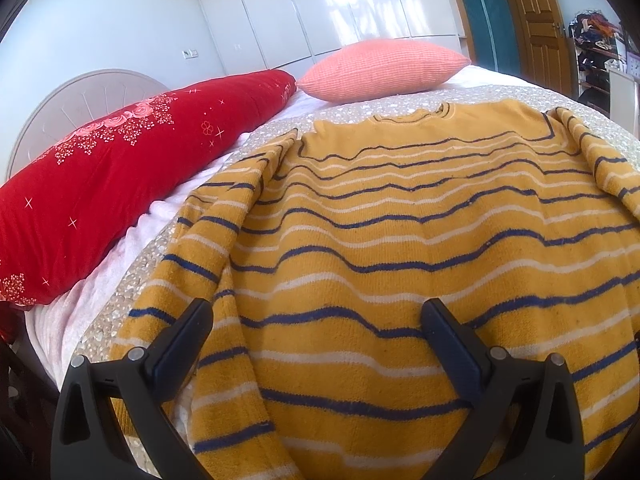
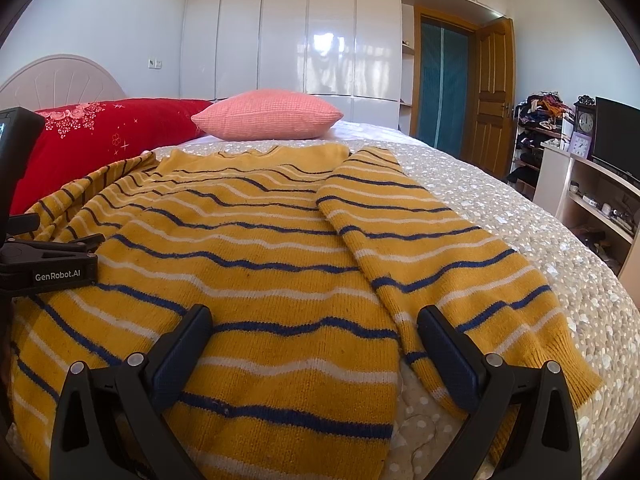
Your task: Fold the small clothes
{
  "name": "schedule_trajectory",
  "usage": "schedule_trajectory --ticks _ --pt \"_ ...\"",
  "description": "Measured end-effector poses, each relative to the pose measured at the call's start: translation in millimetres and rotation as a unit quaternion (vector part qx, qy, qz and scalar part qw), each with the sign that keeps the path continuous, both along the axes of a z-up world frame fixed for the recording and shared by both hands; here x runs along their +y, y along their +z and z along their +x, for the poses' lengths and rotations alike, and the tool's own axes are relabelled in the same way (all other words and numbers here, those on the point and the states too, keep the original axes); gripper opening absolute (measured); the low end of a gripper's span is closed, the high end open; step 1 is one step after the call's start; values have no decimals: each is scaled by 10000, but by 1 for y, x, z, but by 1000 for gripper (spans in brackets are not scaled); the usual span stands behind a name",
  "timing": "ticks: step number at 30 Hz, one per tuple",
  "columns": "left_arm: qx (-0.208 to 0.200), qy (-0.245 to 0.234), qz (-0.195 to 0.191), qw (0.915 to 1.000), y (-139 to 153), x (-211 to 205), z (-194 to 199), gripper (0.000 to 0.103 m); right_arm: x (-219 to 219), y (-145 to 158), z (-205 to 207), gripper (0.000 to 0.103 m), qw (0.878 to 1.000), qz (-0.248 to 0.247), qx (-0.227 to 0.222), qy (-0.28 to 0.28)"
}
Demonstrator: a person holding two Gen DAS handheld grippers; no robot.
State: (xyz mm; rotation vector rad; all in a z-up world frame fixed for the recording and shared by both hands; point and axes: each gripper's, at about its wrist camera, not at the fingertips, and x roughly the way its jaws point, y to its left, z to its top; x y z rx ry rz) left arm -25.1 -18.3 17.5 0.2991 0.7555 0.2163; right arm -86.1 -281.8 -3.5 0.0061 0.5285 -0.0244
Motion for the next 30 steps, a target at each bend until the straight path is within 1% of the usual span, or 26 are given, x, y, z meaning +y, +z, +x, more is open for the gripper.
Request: schedule_trajectory --ticks 16,19,22,24,26,27,28,29,30 --pt "-19 4 -9 10000 1 0 -1 103 1 -1 -1 102 10000 51 -26 30" --pt "-33 -3 -110 9999 2 2 -2 103 -2 -1 -1 102 9999 110 35 126" --pt "-102 -7 -290 9995 3 6 -5 103 -5 0 1 103 9994 172 175 263" --pt "-132 -43 -461 9988 3 11 -7 103 -9 3 3 103 9983 222 364 407" --pt "-136 -81 -659 9977 2 15 -8 103 -12 7 10 103 9956 230 680 609" --pt "-117 -100 -796 9967 2 19 -8 103 -15 11 14 103 9925 270 928 751" --pt "-103 -116 -914 9957 2 22 -9 103 -19 17 16 98 9905 334 1077 785" --pt "-87 -144 -1063 9942 2 25 -9 103 -25 24 16 79 9902 411 1112 741" --pt "-88 -201 -1254 9919 2 29 -10 103 -33 35 14 67 9909 498 1042 687"
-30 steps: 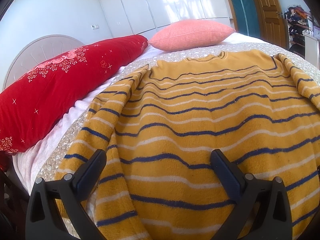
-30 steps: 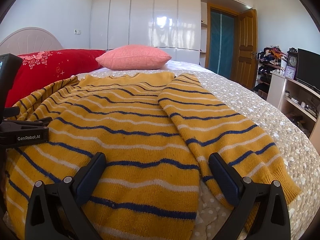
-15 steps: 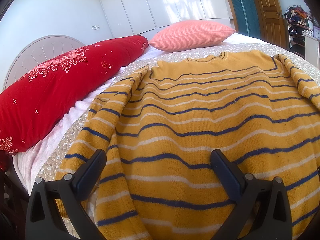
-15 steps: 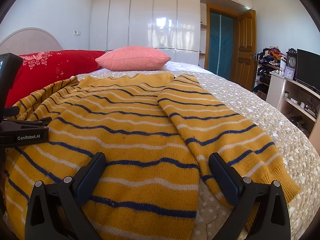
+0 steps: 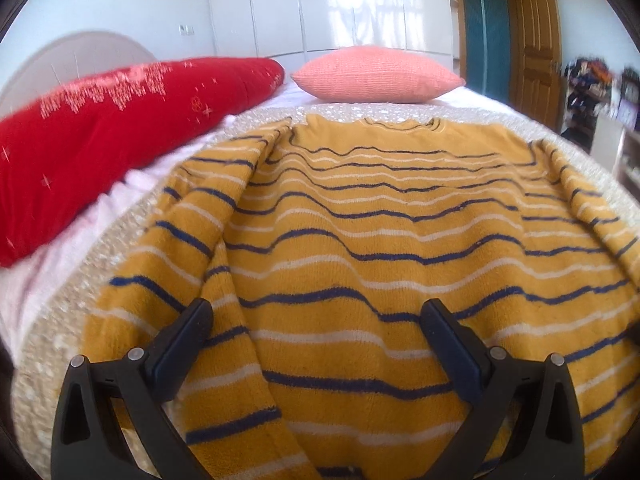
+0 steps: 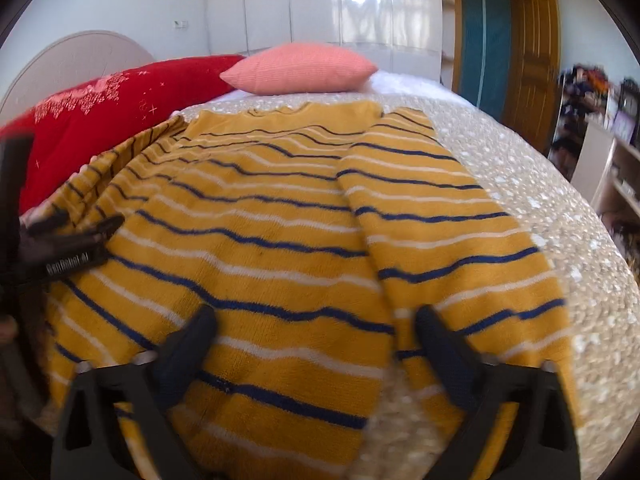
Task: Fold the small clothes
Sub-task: 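Close the right gripper on the cuff of one sweater sleeve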
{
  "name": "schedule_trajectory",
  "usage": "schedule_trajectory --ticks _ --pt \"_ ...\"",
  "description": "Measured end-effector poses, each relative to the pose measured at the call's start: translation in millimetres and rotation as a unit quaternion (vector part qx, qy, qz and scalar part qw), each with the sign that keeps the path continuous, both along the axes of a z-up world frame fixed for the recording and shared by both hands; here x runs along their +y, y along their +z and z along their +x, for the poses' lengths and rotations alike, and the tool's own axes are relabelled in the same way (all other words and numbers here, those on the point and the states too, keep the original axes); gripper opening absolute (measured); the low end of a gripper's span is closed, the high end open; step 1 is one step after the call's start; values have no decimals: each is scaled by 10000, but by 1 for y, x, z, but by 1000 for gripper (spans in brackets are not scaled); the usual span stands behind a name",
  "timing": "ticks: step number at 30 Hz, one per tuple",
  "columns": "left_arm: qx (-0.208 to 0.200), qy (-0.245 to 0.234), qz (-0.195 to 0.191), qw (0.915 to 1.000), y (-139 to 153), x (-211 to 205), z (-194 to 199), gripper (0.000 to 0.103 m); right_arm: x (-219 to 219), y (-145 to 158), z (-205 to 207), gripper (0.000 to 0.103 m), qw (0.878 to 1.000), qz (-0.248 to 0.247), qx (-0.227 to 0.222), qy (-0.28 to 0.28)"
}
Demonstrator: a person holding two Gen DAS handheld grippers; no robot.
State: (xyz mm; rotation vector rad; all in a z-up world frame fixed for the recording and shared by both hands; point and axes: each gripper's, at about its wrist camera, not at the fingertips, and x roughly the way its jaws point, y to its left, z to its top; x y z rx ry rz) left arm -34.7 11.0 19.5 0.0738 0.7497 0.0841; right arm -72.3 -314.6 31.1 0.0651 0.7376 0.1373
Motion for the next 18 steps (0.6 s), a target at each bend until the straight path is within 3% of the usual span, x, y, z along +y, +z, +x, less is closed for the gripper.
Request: schedule_trajectory --ticks 1,5,9,10,11,15,18 --pt "-33 -60 -150 9999 0 3 -1 103 -6 9 -2 54 10000 39 -46 -46" --pt "-101 -191 -753 9969 0 16 -2 103 -7 23 0 54 9990 -408 -57 -143" --pt "-160 -218 -840 9961 -5 15 -1 103 9 1 17 53 9913 -1239 424 -123" --pt "-207 -229 -850 9959 -5 15 -2 103 8 -1 18 35 9912 -1253 421 -103" --pt "-209 -239 -850 9959 -7 15 -3 103 4 1 21 11 9934 -1060 436 -64" --pt "-397 -235 -947 9944 -6 16 -6 103 -35 34 25 4 9967 -502 192 -603" --pt "-449 -207 -991 9938 -5 18 -7 103 -73 60 32 0 9873 -876 92 -1326"
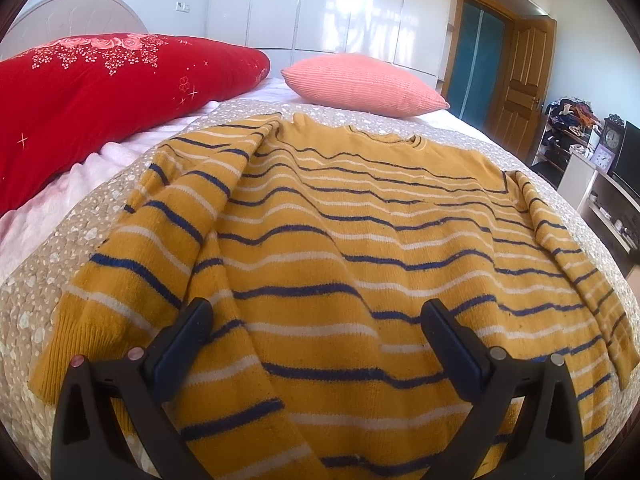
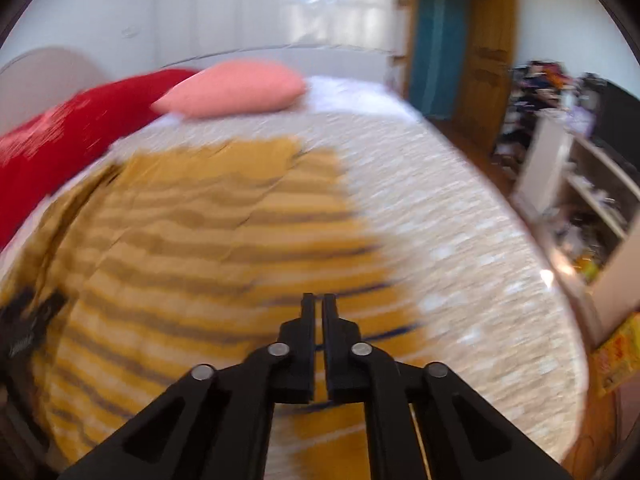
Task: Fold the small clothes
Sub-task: 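Close the right gripper on the cuff of one sweater sleeve, then lift the held sleeve with the right gripper and lay it across the sweater body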
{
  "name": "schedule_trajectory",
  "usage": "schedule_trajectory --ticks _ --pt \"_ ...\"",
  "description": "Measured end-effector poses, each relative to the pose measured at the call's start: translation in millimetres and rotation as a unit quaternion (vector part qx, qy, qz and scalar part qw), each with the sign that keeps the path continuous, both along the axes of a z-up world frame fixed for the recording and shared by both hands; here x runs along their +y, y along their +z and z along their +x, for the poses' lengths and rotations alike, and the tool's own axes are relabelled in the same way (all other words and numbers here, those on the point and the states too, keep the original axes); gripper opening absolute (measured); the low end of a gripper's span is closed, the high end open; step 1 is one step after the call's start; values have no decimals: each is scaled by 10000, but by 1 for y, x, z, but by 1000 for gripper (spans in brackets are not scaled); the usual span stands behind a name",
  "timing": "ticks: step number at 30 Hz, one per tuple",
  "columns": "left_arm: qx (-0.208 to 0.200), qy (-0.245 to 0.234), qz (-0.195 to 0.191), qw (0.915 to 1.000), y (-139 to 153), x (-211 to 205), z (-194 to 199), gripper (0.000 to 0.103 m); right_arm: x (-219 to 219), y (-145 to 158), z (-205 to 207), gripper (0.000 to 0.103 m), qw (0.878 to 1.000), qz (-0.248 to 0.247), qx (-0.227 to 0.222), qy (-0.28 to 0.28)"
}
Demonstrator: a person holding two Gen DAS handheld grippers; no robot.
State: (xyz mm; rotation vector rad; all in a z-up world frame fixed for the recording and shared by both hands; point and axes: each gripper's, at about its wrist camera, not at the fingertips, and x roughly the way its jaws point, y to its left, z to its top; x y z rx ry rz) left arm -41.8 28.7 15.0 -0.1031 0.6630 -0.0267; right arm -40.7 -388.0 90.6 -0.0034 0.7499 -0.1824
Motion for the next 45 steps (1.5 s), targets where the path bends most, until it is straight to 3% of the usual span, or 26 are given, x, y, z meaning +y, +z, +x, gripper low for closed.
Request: schedule_trajectory --ticks 2,4,5,7,9,10,11,13,16,17,18,19,20,22,23,25,27,28,33,34,35,37,40,43,45 --pt "-5 34 -50 10000 1 2 -2 103 -28 7 5 0 9980 -332 64 -528" --pt "-18 44 -142 9999 5 5 -5 103 -54 7 9 0 9871 -1002 347 -1196" --pt "-41 23 -265 9996 8 8 -8 103 -59 8 6 5 9859 -1043 399 -1249" --pt "-122 -19 -581 9982 16 17 -15 103 -47 15 -13 7 9956 -643 231 -646" --pt "-201 11 -887 9959 25 28 -18 103 -18 11 -26 40 9980 -563 281 61" --pt "-244 63 -1014 9945 29 34 -20 103 -6 7 -31 65 9975 -518 305 362" --pt "-294 138 -1148 9929 33 41 -22 103 8 1 -36 68 9962 -431 310 694" --pt "-438 283 -1329 9898 40 57 -28 103 24 -14 -38 68 9937 -227 438 1009" --pt "-498 565 -1206 9898 46 81 -29 103 33 -36 -29 68 9919 120 697 1053" --pt "-481 633 -1171 9899 46 86 -27 103 28 -43 -22 63 9917 220 787 993" --pt "-458 770 -1166 9891 46 96 -26 103 23 -49 -18 54 9913 345 858 934" --pt "-447 874 -1216 9877 45 105 -25 103 18 -53 -14 26 9910 491 906 860" --pt "-432 1014 -1341 9848 43 117 -25 103 9 -56 -11 12 9911 636 886 761" --pt "-391 1189 -1526 9803 41 134 -24 103 -5 -52 -11 2 9912 746 915 599" --pt "-329 1307 -1633 9773 38 143 -23 103 -6 -51 -10 2 9928 603 924 470" --pt "-204 1415 -1747 9742 34 154 -20 103 -13 -47 -9 2 9958 -140 903 44" --pt "-23 1378 -1758 9747 28 156 -16 103 -17 -45 -12 1 9904 -1006 857 -398" --pt "33 1331 -1730 9759 27 154 -16 103 -20 -44 -14 1 9892 -1098 841 -482" --pt "386 937 -1131 9884 16 128 -3 103 -33 -40 -35 2 9965 -140 722 -399" --pt "390 926 -1067 9892 16 125 -3 93 -30 -40 -39 2 9969 -89 696 -368" --pt "395 970 -1056 9889 15 125 -3 61 -27 -39 -42 2 9972 -36 668 -323" --pt "560 1169 -1045 9860 11 132 0 23 -16 -41 -41 2 9978 49 626 -215" --pt "532 1500 -1313 9785 9 150 -3 17 -3 -41 -45 6 9975 331 631 34" --pt "243 2299 -796 9696 20 160 -16 18 -14 -43 -49 23 9938 952 560 -143" --pt "88 2806 -733 9570 25 173 -29 19 -25 -45 -60 32 9831 1757 464 -234"
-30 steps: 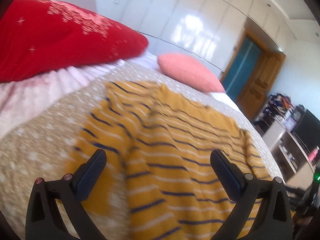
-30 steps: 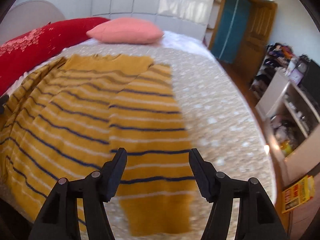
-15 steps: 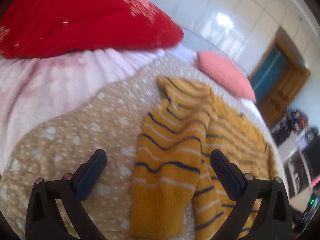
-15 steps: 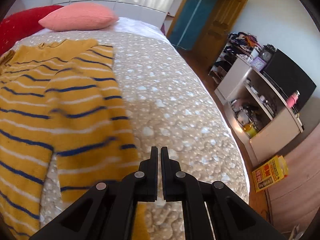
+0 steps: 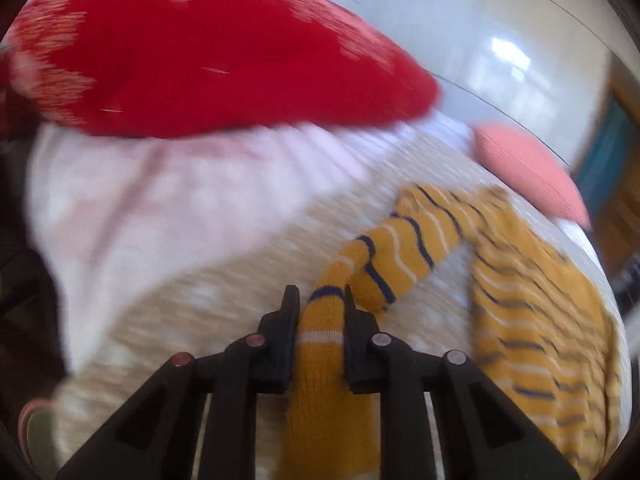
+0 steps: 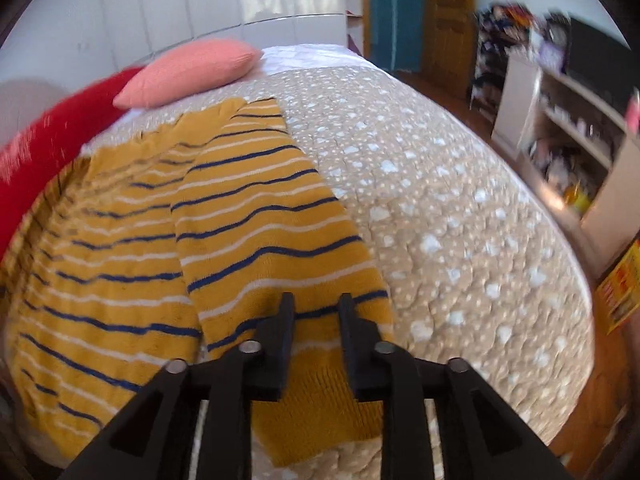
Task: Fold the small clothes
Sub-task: 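Lift the held sleeve with the right gripper and lay it across the sweater body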
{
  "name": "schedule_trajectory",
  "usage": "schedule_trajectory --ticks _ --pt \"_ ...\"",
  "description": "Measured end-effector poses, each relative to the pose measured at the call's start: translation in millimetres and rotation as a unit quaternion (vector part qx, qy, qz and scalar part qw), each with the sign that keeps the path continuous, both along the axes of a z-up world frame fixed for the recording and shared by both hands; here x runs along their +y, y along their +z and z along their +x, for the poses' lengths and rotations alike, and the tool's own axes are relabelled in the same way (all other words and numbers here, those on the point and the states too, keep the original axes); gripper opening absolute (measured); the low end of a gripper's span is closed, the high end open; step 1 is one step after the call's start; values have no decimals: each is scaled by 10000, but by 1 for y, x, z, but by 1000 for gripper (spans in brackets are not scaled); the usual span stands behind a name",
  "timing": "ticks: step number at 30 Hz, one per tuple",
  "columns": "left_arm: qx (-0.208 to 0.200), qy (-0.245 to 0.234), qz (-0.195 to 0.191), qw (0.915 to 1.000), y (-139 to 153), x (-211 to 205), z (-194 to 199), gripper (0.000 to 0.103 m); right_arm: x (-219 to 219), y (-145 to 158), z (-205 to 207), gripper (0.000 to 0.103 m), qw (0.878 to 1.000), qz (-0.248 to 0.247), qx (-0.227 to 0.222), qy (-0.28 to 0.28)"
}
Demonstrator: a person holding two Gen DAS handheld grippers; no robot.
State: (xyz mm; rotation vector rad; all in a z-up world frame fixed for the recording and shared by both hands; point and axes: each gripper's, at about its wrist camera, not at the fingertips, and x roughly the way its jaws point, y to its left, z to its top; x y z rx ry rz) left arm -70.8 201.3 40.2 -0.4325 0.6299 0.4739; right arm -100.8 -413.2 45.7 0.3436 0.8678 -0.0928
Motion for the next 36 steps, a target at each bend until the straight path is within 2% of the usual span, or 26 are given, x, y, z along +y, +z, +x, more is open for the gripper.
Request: schedule_trajectory --ticks 1,2,3,4,5,8,11,13,14,18,21,23,25,26,28,31,34,36 --pt "-97 135 -109 9998 1 7 -7 20 -3 -1 -6 33 9992 402 -30 -44" --pt "-227 144 -251 9993 3 11 -11 21 -4 -3 -12 39 9970 771 -79 -36" --pt "-335 101 -380 9987 4 13 -14 23 -3 -3 -19 40 9940 1081 -154 4" --pt "-416 53 -452 9981 5 13 -17 28 1 -4 -27 41 9903 1366 -248 105" --pt "-509 6 -497 9975 6 12 -20 38 6 -4 -34 41 9849 1680 -328 247" --pt "-733 -98 -514 9959 12 4 -26 60 23 -8 -49 41 9716 2270 -405 532" --pt "-902 -271 -434 9946 18 -6 -27 71 36 -20 -52 45 9641 2556 -267 670" --pt "-959 -382 -395 9939 21 -11 -28 73 32 -27 -48 45 9670 2512 -197 379" --pt "-963 -449 -377 9936 21 -15 -28 73 22 -33 -47 45 9638 2653 -263 67" --pt "-1034 -603 -337 9922 25 -22 -27 75 -14 -43 -46 45 9352 3339 -704 -946" --pt "-1055 -670 -331 9916 26 -26 -27 76 -25 -45 -40 41 9268 3427 -756 -1337" --pt "-1046 -664 -315 9918 26 -26 -24 77 -26 -39 -31 8 9375 3138 -572 -1394" --pt "-1045 -656 -354 9917 26 -24 -24 77 -28 -16 -18 5 9591 2460 -526 -1295" --pt "-1051 -650 -400 9915 25 -23 -24 77 -28 5 -11 4 9709 1966 -590 -1231" --pt "-1057 -642 -456 9913 25 -20 -24 77 -31 47 -4 3 9820 1268 -825 -1127" --pt "-1095 -607 -501 9909 26 -18 -25 77 -37 120 -2 1 9834 397 -1404 -1077" --pt "-1120 -591 -540 9905 26 -16 -26 78 -40 179 -8 1 9761 -145 -1848 -1136" --pt "-1110 -610 -608 9901 26 -15 -26 78 -47 205 -3 1 9714 -374 -1954 -1293"
